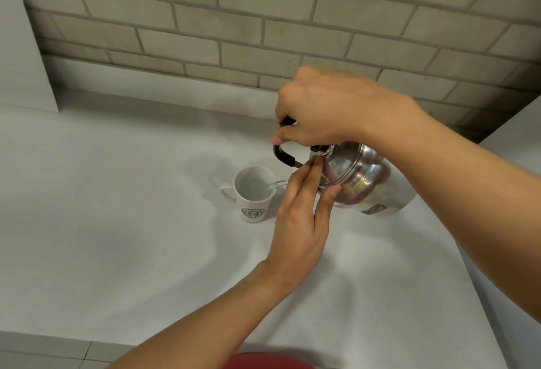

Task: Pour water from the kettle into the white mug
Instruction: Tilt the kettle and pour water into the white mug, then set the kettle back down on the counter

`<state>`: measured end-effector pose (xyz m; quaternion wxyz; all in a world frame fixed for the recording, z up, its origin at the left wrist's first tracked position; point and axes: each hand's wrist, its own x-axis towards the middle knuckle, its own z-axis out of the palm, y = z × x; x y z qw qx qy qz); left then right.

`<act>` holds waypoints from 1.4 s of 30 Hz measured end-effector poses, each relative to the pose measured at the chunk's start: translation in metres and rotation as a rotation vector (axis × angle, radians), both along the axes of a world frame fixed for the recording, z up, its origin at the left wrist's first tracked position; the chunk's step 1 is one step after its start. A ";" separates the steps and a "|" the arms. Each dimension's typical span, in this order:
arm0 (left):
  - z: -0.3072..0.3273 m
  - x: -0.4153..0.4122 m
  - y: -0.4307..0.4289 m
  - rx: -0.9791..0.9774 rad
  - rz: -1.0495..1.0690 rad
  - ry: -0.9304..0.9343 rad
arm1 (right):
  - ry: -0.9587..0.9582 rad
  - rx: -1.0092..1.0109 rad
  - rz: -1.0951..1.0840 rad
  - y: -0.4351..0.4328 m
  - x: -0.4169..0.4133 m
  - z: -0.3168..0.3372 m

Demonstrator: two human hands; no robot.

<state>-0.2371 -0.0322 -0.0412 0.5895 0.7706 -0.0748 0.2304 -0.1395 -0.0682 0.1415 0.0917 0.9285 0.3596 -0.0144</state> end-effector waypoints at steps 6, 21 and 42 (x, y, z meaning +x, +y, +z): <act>-0.001 -0.003 0.008 0.064 -0.036 0.019 | -0.016 0.073 0.018 -0.012 0.000 -0.005; 0.009 0.012 0.032 0.065 -0.063 -0.108 | -0.255 0.733 -0.032 -0.105 -0.025 -0.055; 0.043 0.109 0.033 0.432 -0.263 -0.035 | -0.115 1.097 -0.275 -0.143 0.019 -0.128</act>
